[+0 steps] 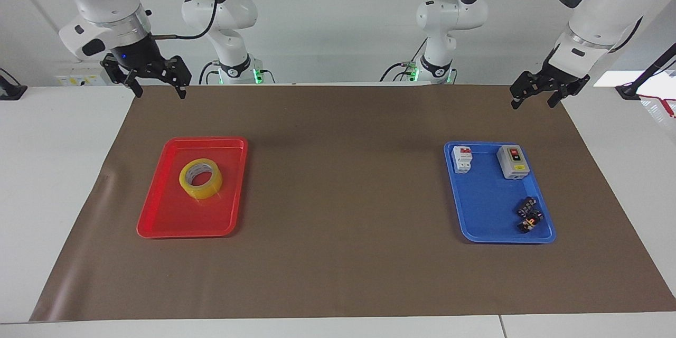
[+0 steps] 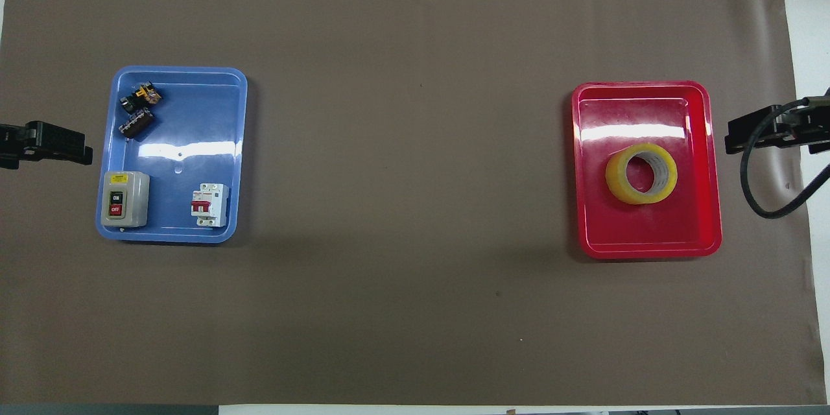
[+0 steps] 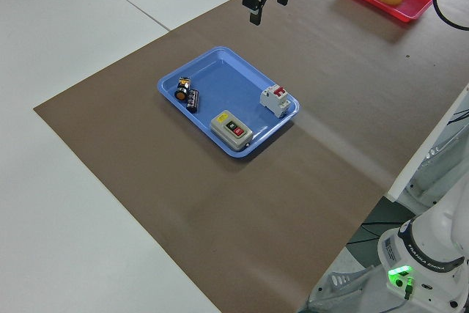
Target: Place and move tape with both arms
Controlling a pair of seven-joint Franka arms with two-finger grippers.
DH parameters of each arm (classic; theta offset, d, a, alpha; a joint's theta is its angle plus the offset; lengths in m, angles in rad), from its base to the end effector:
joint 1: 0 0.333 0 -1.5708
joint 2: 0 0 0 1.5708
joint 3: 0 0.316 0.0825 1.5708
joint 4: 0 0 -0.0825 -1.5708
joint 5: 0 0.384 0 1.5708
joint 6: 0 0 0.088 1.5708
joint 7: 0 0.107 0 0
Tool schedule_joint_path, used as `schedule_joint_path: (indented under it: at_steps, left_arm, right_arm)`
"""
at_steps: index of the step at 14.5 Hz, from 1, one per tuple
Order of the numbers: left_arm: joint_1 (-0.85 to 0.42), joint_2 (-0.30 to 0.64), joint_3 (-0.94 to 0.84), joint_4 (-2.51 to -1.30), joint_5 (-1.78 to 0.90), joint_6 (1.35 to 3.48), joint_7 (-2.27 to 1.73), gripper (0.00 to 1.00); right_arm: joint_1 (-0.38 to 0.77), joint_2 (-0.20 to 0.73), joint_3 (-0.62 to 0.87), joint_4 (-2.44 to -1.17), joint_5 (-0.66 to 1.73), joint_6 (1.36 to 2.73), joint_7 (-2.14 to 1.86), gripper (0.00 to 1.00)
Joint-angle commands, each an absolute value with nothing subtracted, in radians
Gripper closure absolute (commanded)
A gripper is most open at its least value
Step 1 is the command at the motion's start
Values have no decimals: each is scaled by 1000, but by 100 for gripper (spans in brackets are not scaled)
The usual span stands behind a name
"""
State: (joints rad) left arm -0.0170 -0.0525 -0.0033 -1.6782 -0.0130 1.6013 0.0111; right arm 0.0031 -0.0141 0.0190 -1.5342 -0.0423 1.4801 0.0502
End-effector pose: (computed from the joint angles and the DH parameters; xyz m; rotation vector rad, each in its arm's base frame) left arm 0.5390 -0.0123 0.6051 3.1283 -0.0482 -0.0383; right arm 0.5410 0.0072 0.6417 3.0968 -0.0482 -0.0595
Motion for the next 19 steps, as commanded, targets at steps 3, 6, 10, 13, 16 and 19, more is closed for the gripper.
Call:
schedule_joint_path:
  at_steps: [3,6,10,13,16,19]
  left_arm:
    - [-11,-49,-3,-1669,-35,1588,23,0]
    - [-11,-49,-3,-1669,-35,1588,23,0]
    - [-11,-49,-3,-1669,-35,1588,23,0]
    - [-11,-49,-3,-1669,-35,1588,25,0]
    - [-11,-49,-3,-1669,-35,1588,23,0]
    - [-11,-49,-3,-1669,-35,1588,23,0]
  right_arm:
    - [-6,-11,28,-1528,-51,1486,28,0]
    - [-6,-11,28,-1528,-51,1485,31,0]
    - [-6,-11,28,-1528,-49,1488,37,0]
    - [-8,-9,28,-1526,-49,1486,35,0]
    - [64,-8,0,-1528,-57,1488,37,0]
    - [121,-8,-87,-1528,-57,1491,38,0]
